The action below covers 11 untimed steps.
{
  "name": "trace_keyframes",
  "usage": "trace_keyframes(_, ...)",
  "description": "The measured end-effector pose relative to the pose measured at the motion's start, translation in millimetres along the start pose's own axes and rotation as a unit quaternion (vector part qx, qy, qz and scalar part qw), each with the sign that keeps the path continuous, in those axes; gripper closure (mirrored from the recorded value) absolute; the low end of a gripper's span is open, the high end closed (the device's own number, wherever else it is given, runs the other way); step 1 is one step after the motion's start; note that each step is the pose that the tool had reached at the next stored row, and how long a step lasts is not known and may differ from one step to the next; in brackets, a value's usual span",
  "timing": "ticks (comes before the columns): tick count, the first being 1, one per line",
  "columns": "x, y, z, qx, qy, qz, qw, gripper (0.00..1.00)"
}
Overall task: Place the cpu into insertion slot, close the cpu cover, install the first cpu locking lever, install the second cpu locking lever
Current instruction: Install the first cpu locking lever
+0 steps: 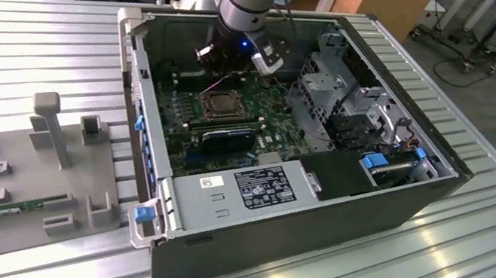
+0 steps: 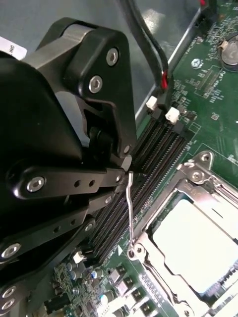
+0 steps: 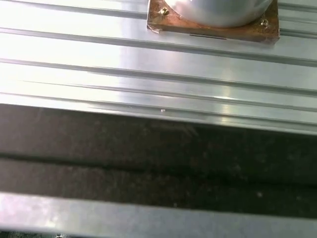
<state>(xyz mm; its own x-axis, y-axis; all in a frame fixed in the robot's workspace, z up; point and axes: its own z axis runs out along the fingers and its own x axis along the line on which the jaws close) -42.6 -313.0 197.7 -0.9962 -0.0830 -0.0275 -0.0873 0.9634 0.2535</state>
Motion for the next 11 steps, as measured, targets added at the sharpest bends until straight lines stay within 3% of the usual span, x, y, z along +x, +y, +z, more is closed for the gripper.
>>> trace_keyframes(3, 0.0, 0.3, -0.9, -0.0133, -0.0011, 0.000, 0.99991, 0.89)
trace_keyframes(5, -0.1, 0.9, -3.3, -0.0183, -0.0016, 0.000, 0.99983, 0.89)
trace_keyframes(9, -0.2, 2.6, -9.9, -0.0239, -0.0021, 0.000, 0.99971, 0.89)
trace_keyframes(11, -0.3, 3.2, -12.3, -0.0243, -0.0021, 0.000, 0.99970, 0.89)
